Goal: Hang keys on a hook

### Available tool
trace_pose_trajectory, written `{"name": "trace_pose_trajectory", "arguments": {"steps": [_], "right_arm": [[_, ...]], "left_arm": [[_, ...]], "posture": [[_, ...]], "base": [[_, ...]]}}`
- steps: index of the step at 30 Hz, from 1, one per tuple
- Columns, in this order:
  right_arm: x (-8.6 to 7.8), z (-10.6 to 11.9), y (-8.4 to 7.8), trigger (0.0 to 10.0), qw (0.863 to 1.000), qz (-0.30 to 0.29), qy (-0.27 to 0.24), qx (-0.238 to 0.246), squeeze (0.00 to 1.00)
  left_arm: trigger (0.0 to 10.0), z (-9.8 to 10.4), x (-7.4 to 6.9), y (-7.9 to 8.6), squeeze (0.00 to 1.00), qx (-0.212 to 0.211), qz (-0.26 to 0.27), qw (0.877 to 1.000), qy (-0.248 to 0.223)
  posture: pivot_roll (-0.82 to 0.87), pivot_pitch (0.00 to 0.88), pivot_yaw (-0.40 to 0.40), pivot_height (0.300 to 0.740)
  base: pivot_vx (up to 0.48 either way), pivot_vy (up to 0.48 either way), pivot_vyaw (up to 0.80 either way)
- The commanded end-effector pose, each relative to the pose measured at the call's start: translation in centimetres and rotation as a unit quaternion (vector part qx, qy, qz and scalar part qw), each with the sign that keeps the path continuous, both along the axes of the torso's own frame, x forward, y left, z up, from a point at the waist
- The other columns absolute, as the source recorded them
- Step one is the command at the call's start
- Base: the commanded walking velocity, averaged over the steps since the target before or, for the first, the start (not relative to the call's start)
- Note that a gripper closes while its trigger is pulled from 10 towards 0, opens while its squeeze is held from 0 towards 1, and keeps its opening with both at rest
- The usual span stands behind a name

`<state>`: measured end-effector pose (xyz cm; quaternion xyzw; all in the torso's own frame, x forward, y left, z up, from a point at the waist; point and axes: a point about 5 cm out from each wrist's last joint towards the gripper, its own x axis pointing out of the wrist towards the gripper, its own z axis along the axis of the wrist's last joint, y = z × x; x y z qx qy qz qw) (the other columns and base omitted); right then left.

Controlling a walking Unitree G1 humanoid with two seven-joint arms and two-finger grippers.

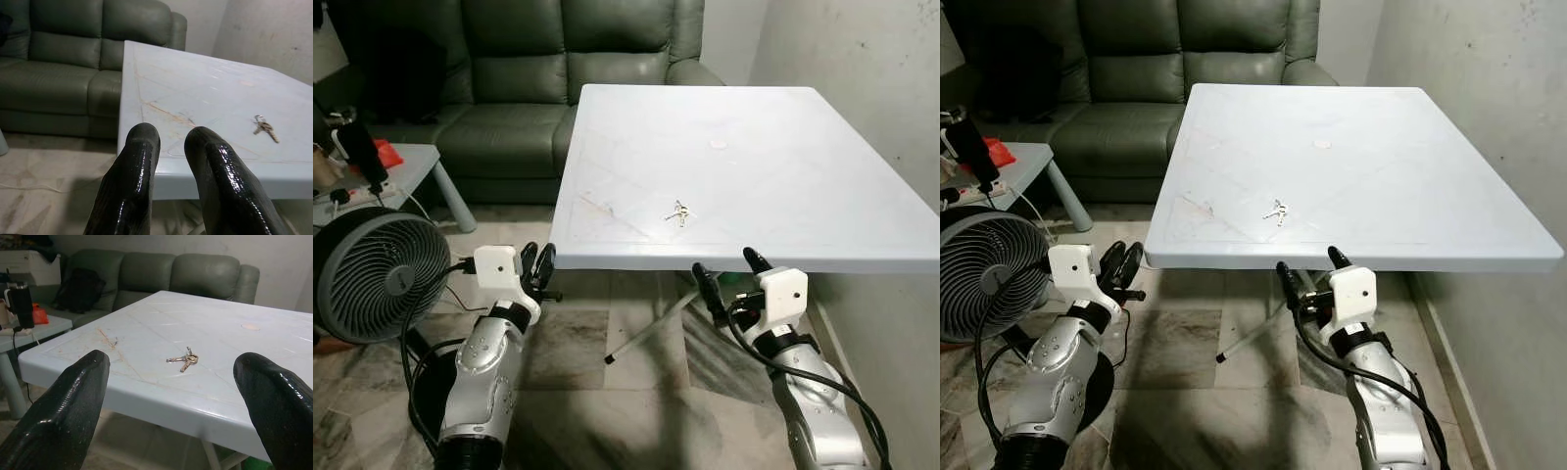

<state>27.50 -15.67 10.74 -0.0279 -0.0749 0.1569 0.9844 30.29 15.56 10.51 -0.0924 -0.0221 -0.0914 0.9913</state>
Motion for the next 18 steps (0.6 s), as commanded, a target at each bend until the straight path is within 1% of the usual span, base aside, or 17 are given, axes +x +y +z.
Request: {"name": "trace_pose_trajectory", "arguments": {"steps": [1,18], "right_arm": [[0.12,0.73,0.05,10.0,1.000,0.001,-0.013,0.002,0.00],[0.21,0.80,0.00,10.0,1.000,0.003,-0.013,-0.002,0.00]], "left_arm": [[10.0,0.40,0.21,0.06,0.00,0.011,0.000,1.000,-0.002],[10.0,0.42,0.22,-0.22,0.00,0.013,-0.005,1.000,-0.002]], "posture": [[-0.12,0.000,0.018,0.740],[-0.12,0.000,0.016,0.740]], "base": [[0.409,0.000,0.00],[0.434,0.000,0.00]]}}
